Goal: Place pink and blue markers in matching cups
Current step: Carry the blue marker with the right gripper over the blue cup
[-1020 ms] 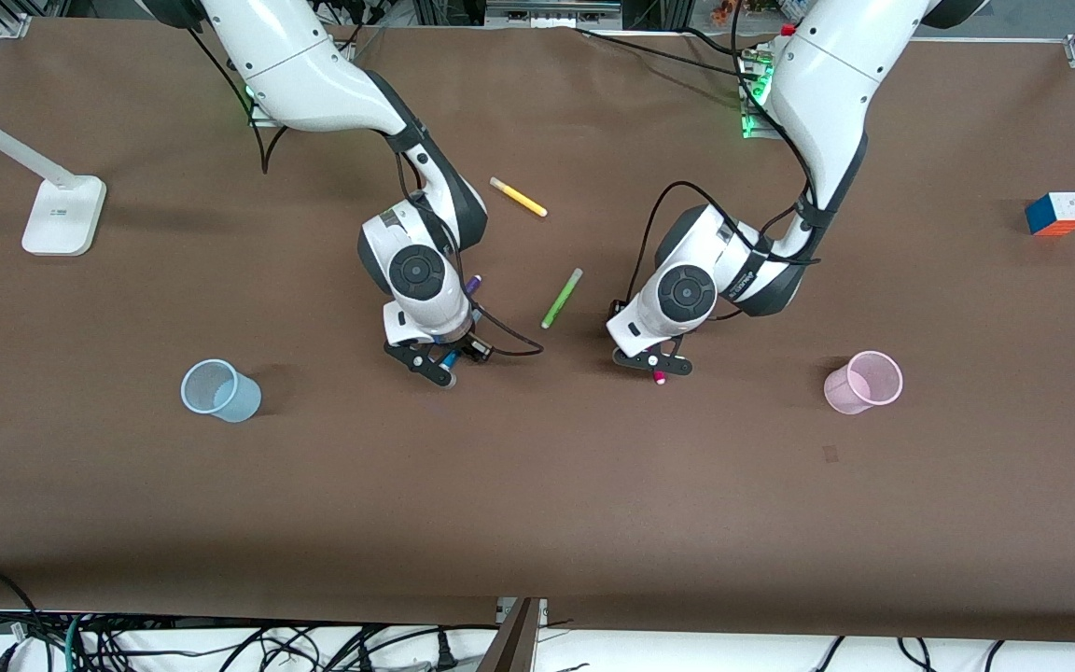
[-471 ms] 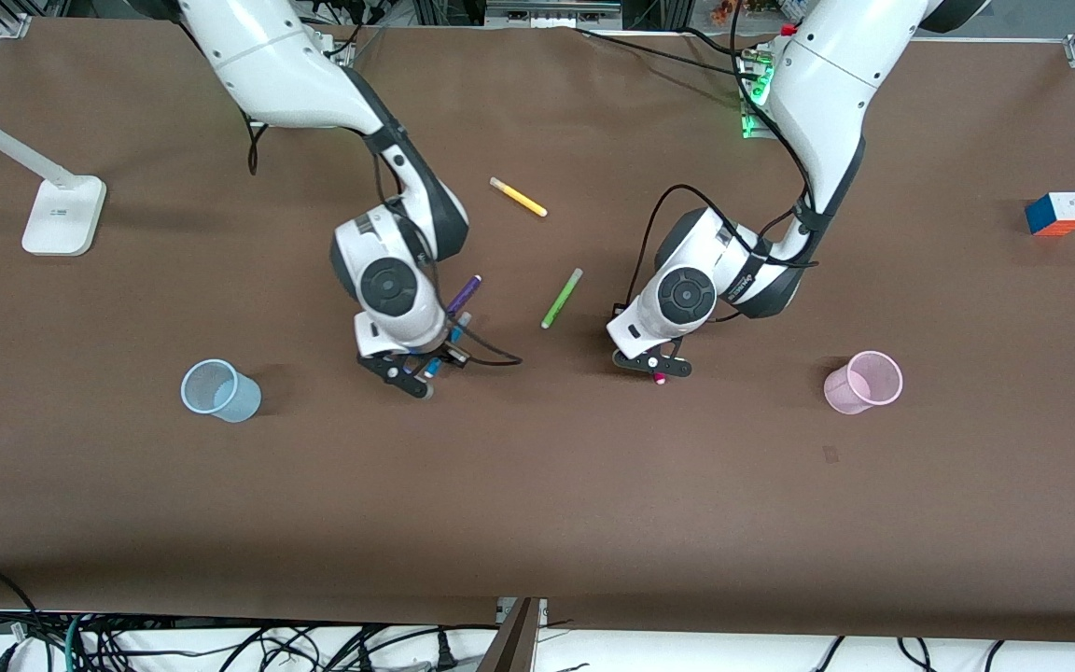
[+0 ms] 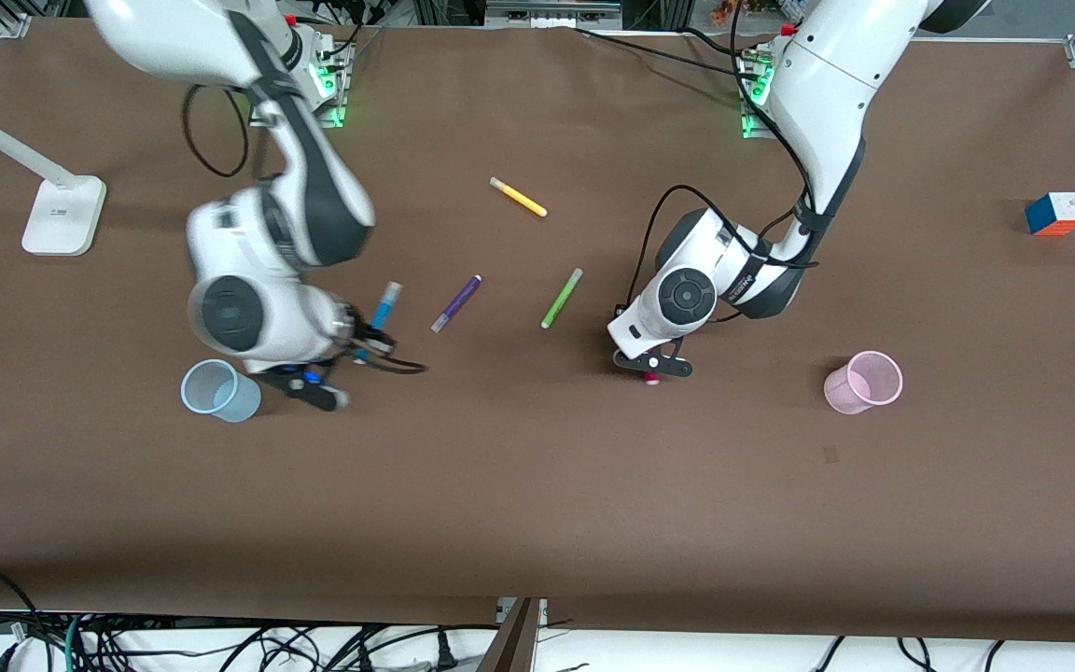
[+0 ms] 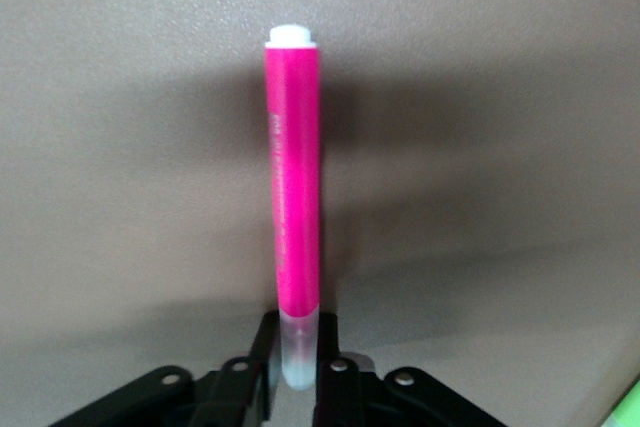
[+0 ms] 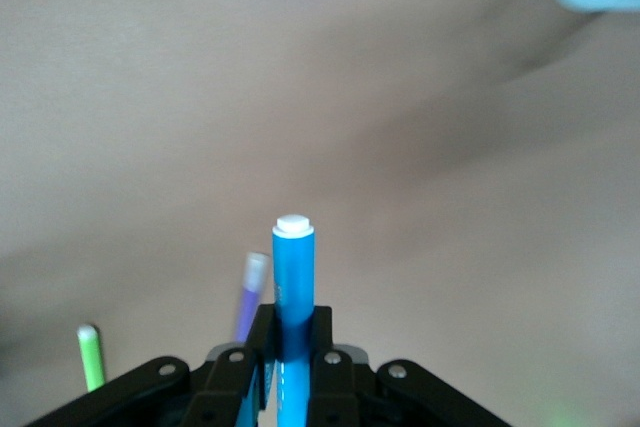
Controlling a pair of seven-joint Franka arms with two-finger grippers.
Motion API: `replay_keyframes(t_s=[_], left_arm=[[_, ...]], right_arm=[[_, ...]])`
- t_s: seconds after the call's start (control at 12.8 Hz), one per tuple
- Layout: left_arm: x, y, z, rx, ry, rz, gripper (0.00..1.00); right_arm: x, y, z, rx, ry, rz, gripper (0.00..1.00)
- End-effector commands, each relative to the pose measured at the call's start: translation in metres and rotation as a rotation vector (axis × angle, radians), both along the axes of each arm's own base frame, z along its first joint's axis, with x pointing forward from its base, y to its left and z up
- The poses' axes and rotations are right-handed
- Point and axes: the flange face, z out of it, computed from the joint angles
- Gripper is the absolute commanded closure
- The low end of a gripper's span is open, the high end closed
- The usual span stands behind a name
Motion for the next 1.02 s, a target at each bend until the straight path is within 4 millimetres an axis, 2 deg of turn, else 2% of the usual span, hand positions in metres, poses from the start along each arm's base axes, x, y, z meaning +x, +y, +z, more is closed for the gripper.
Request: replay_keyframes(t_s=[0.0, 0.24, 0.39, 0.55, 0.71, 0.78, 0.94], left_arm=[[0.0, 0.004, 0.001, 0.028, 0.004, -0.01, 0.94], [0.005, 0.021, 0.017, 0.116, 0.027, -0.065, 0.95], [0.014, 0.03, 0.037, 0.215, 0.062, -0.15, 0.94], [0.023, 0.039, 0.06, 0.319, 0.099, -0.212, 0.94], [0.022, 0.051, 0.076, 0.461, 0.156, -0.285, 0.94], [0.021, 0.057, 0.086, 0.507, 0.204, -0.33, 0.94], [0.016, 0.068, 0.103, 0.545, 0.314, -0.383, 0.94]], right_arm=[[0.007, -0.079, 0.018, 0.14, 0.067, 0.064, 1.0], [0.013, -0.181, 0.012, 0.307, 0.095, 0.056, 1.0], [0.016, -0.229, -0.017, 0.407, 0.104, 0.056, 1.0], [0.017, -0.275, -0.06, 0.522, 0.114, -0.011, 1.0], [0.017, -0.306, -0.097, 0.627, 0.098, -0.055, 1.0], [0.015, -0.317, -0.108, 0.643, 0.099, -0.066, 1.0], [0.016, -0.324, -0.117, 0.645, 0.103, -0.081, 1.0]])
